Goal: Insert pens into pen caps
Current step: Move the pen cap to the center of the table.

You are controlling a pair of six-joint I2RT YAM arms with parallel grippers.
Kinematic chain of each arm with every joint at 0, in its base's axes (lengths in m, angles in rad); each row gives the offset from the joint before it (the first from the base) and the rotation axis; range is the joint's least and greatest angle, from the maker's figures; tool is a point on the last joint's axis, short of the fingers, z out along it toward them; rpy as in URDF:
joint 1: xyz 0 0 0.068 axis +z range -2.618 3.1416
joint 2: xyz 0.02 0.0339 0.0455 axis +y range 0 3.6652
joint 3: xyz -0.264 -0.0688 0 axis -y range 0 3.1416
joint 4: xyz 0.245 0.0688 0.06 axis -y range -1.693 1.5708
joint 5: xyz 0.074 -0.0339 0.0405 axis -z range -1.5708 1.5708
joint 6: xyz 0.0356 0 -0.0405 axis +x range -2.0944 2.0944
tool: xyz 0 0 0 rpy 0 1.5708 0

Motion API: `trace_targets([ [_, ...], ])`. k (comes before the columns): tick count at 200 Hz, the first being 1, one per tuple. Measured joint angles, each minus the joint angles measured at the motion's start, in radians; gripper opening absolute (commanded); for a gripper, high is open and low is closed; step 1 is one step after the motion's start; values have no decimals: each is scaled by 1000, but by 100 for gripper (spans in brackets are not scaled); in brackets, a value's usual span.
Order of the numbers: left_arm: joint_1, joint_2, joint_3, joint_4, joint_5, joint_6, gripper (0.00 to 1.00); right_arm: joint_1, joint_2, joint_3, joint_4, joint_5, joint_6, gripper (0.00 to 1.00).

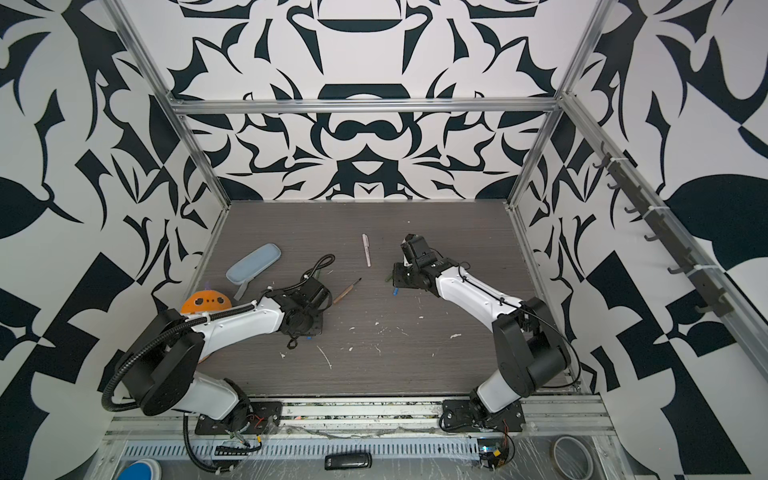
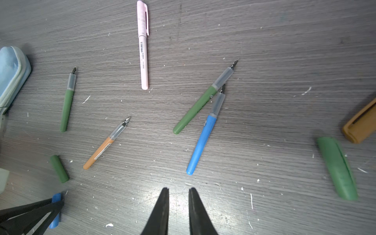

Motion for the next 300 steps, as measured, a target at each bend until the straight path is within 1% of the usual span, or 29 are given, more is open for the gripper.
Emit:
trace_targets([
  [49, -64, -5, 24, -7, -1, -16, 25, 0, -10, -3, 0, 1, 3, 21],
  [78, -106, 9, 65, -10, -1, -29, 25, 0, -11, -6, 0, 1, 5, 22],
  [99, -133, 48, 115, -9, -1, -33, 25, 0, -16, -12, 0, 4, 5, 22],
  [129, -163, 143, 208, 2, 2, -31, 25, -1, -23, -23, 1, 17, 4, 21],
  [182, -170, 359, 438, 32, 24, 12, 25, -26, -23, -58, -2, 25, 1, 21],
  [202, -170, 417, 507, 44, 27, 33, 25, -37, -22, -59, -8, 27, 0, 21],
  [233, -167, 469, 584, 43, 24, 56, 27, -47, -11, -59, -8, 27, 0, 21],
  [266, -161, 503, 634, 45, 24, 68, 29, -50, 41, -47, -11, 23, 2, 21],
  [300, -155, 508, 647, 44, 39, 80, 36, -50, 98, -9, -27, 19, 5, 23],
])
